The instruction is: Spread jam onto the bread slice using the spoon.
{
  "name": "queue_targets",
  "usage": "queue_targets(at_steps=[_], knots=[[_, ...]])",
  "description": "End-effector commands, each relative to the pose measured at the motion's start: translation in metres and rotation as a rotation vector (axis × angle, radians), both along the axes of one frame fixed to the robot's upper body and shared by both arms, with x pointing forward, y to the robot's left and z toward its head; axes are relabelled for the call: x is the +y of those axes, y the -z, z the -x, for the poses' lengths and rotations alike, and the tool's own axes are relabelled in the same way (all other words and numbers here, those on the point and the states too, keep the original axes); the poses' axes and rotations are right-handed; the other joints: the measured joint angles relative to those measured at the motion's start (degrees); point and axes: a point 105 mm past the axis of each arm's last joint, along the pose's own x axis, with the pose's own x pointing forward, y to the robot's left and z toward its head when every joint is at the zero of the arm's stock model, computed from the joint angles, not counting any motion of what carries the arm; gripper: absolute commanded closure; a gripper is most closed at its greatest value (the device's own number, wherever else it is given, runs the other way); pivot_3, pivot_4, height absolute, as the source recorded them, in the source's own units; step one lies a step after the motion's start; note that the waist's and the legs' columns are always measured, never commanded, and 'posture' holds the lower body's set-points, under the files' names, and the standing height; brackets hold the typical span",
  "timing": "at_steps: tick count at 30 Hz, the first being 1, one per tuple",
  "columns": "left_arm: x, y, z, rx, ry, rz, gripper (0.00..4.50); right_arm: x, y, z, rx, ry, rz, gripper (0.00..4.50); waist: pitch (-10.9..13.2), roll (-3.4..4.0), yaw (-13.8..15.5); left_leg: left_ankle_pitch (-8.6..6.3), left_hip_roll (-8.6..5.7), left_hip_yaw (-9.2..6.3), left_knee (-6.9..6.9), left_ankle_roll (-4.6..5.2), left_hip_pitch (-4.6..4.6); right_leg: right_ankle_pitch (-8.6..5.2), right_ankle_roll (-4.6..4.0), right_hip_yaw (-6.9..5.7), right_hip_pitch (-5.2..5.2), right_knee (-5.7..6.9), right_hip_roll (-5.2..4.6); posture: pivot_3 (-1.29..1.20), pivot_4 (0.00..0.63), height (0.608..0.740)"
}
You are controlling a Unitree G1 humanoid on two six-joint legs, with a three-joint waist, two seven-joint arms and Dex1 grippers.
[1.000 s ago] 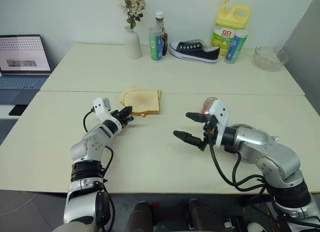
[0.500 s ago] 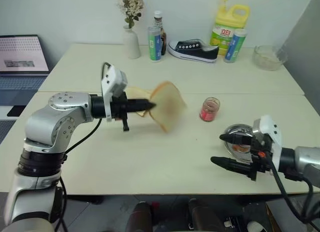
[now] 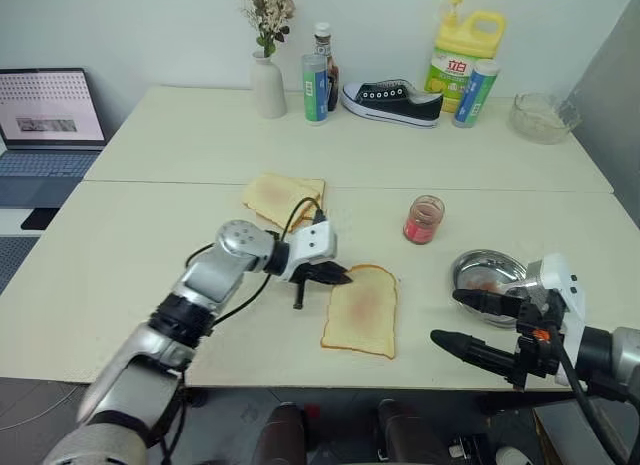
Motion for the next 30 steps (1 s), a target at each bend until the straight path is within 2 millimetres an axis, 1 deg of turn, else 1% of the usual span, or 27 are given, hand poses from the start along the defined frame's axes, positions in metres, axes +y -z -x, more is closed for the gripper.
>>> queue_targets(at_steps=[1, 4, 7, 10, 13, 19, 22, 24, 25, 27, 29, 30], knots=[[-0.013, -0.014, -0.01, -0.072, 0.011, 0.037, 4.49, 0.003, -0.008, 0.002, -0.044, -0.009, 0.002, 0.0, 0.0, 0.0, -0.1, 0.0, 0.0, -0.01, -0.01, 0.0, 0.0, 0.0, 0.0, 0.0, 0.0, 0.01, 0.0, 0.0, 0.15, 0.74], [-0.019, -0.011, -0.015, -0.073, 0.004, 0.037, 4.49, 0.002, -0.008, 0.0, -0.046, 0.004, -0.001, 0.0, 0.0, 0.0, -0.5, 0.0, 0.03, -0.01, -0.04, 0.01, 0.05, 0.0, 0.0, 0.02, 0.0, 0.05, 0.05, 0.0, 0.15, 0.74], [-0.018, -0.005, -0.022, -0.073, -0.029, 0.017, 4.49, 0.002, -0.007, 0.0, -0.044, 0.01, -0.004, 0.0, 0.0, 0.0, -0.5, 0.0, 0.05, -0.01, -0.04, 0.01, 0.08, 0.0, 0.0, 0.02, 0.0, 0.11, 0.08, 0.0, 0.15, 0.74], [-0.016, -0.001, -0.024, -0.08, -0.036, -0.006, 4.49, 0.002, -0.007, -0.001, -0.042, 0.015, -0.003, 0.0, 0.0, 0.0, -0.4, 0.0, 0.05, -0.02, -0.03, 0.01, 0.08, 0.0, 0.0, 0.02, 0.0, 0.13, 0.08, 0.0, 0.15, 0.74], [-0.014, 0.001, -0.028, -0.084, -0.059, -0.005, 3.84, 0.0, -0.005, -0.002, -0.037, 0.02, -0.003, 0.0, 0.0, 0.0, -0.4, 0.0, 0.04, -0.02, -0.02, 0.01, 0.07, 0.0, 0.0, 0.01, 0.0, 0.12, 0.07, 0.0, 0.15, 0.74], [-0.012, -0.009, -0.032, -0.084, -0.092, 0.033, 1.88, -0.004, -0.001, -0.002, -0.021, 0.043, -0.005, 0.0, 0.0, 0.0, -0.4, 0.0, 0.05, -0.02, -0.03, 0.01, 0.08, 0.0, 0.0, 0.01, 0.0, 0.13, 0.08, 0.0, 0.15, 0.74], [-0.001, -0.018, -0.033, -0.127, -0.107, 0.029, 0.96, -0.016, 0.0, -0.004, -0.017, 0.116, -0.021, 0.0, 0.0, 0.0, -0.3, 0.0, 0.04, -0.03, -0.02, 0.0, 0.07, 0.0, 0.0, 0.01, 0.0, 0.13, 0.07, 0.0, 0.15, 0.74], [0.007, -0.023, -0.032, -0.163, -0.107, 0.008, 0.31, -0.026, -0.001, -0.005, -0.011, 0.176, -0.067, 0.0, 0.0, 0.0, -0.4, 0.0, 0.05, -0.04, -0.02, 0.0, 0.07, 0.0, 0.0, 0.0, 0.0, 0.12, 0.07, 0.0, 0.15, 0.74], [0.01, -0.031, -0.031, -0.192, -0.103, 0.018, 0.03, -0.032, -0.002, -0.007, -0.013, 0.222, -0.103, 0.0, 0.0, 0.0, -0.4, 0.0, 0.06, -0.04, -0.03, 0.0, 0.07, 0.0, 0.0, 0.0, 0.0, 0.13, 0.07, 0.0, 0.15, 0.74], [0.012, -0.045, -0.028, -0.231, -0.097, 0.055, 0.03, -0.045, -0.002, -0.009, -0.013, 0.311, -0.16, 0.0, 0.0, 0.01, -0.3, 0.0, 0.07, -0.04, -0.03, 0.0, 0.09, 0.0, 0.0, 0.01, 0.0, 0.14, 0.08, 0.0, 0.15, 0.74], [0.0, -0.077, -0.012, -0.193, -0.065, 0.248, 0.03, -0.068, -0.002, -0.013, -0.021, 0.461, -0.257, 0.0, 0.0, 0.02, -0.3, 0.0, 0.07, -0.03, -0.03, 0.0, 0.08, 0.0, 0.0, 0.01, 0.0, 0.15, 0.06, 0.0, 0.15, 0.74], [-0.004, -0.088, -0.002, -0.164, -0.042, 0.317, 0.03, -0.079, -0.001, -0.014, -0.023, 0.529, -0.304, 0.0, 0.0, 0.02, -0.2, 0.0, 0.08, -0.03, -0.03, 0.0, 0.07, 0.0, 0.0, 0.01, 0.0, 0.14, 0.04, 0.0, 0.15, 0.74]])
